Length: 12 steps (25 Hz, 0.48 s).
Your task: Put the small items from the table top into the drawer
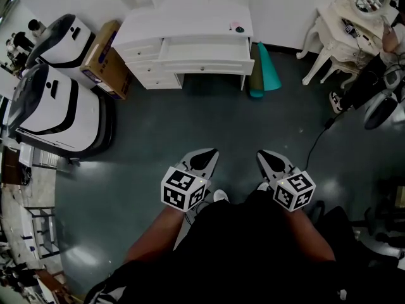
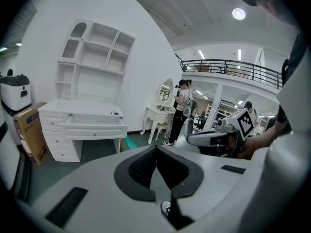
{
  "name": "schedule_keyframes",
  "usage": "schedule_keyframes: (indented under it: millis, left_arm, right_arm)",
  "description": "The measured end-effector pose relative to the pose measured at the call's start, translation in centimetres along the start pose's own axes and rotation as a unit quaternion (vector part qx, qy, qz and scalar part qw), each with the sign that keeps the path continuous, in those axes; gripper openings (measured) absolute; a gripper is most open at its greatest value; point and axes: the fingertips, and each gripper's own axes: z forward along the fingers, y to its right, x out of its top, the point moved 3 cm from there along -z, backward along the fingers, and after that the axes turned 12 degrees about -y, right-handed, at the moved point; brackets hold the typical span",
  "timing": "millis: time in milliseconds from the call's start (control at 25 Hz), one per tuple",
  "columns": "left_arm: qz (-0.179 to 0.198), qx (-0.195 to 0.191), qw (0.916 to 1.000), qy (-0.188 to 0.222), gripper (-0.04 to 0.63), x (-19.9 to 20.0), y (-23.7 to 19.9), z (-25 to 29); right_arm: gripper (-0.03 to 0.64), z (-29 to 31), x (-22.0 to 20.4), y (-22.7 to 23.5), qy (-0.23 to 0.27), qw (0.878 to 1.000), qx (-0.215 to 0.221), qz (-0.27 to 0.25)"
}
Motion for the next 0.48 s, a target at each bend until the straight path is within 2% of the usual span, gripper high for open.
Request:
schedule_keyframes:
  millis: [480]
  left_arm:
    - [-0.001,-0.01,1.0,0.001,0.011,1.0,-1.7,0.4]
  right_arm:
    - [0.028,2.4,2.0,0.2,-0.009,1.0,0.005,0.0]
